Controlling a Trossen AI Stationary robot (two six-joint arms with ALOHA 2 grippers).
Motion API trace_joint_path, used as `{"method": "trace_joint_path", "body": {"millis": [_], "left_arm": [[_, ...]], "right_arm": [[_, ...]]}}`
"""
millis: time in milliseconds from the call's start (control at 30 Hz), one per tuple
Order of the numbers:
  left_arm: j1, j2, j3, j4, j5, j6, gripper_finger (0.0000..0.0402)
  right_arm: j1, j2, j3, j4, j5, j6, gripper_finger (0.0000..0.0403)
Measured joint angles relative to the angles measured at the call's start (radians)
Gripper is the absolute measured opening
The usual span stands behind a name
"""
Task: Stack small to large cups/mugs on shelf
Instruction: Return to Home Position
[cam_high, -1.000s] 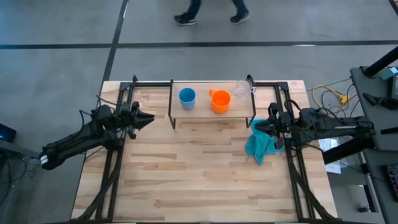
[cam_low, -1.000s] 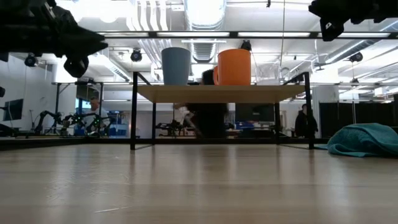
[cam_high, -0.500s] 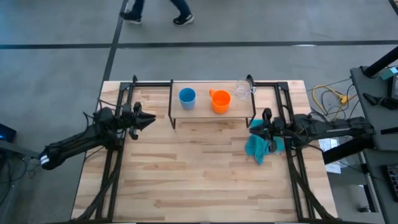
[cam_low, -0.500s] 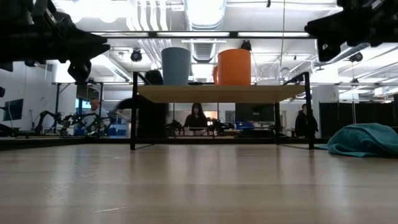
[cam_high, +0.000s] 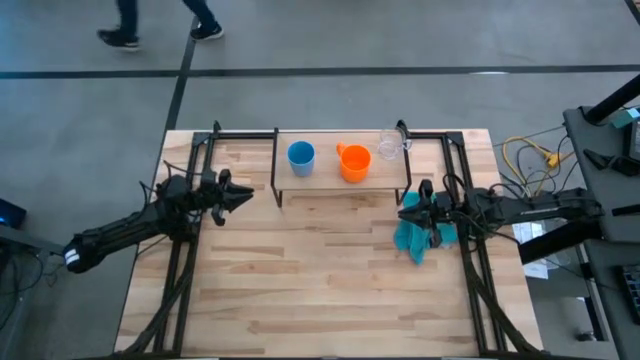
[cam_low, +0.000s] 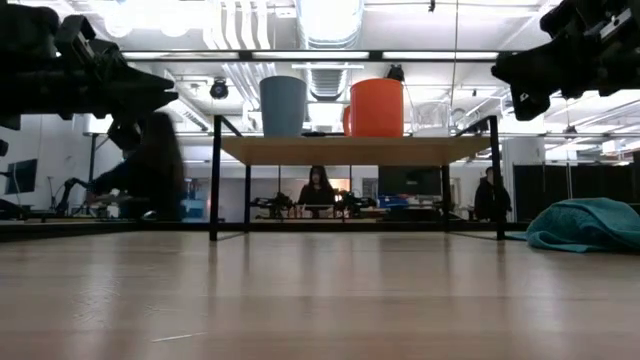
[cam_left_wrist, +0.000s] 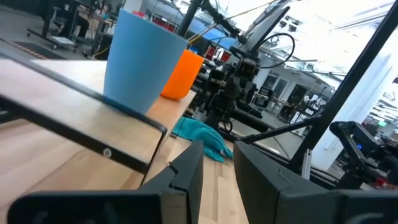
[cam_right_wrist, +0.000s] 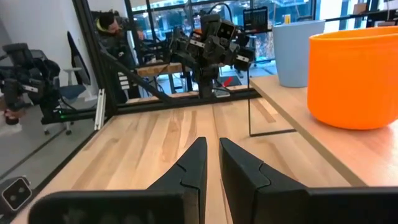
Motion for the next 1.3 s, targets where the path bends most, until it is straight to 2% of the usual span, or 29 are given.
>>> {"method": "trace_joint_path", "body": {"millis": [233,600,1167,1300], "left_arm": [[0.000,0.002,-0.007,-0.010,0.000,-0.001,0.0076],[0.000,0.012,-0.008,-0.014,-0.003,0.026,0.0076],[0.000,0.159,-0.010,-0.021,-0.003,0.019,0.0076],[0.000,0.171,-0.010,0.039,-0.003,-0.051,0.0076]], "right_arm": [[0.000,0.000,-0.086,0.138,0.000,0.017,0.0038],[0.000,0.006,-0.087,0.140,0.000,0.030,0.0038],[0.000,0.006,-0.086,0.139,0.000,0.030,0.0038],[0.000,0.006,-0.086,0.139,0.000,0.030,0.0038]]}}
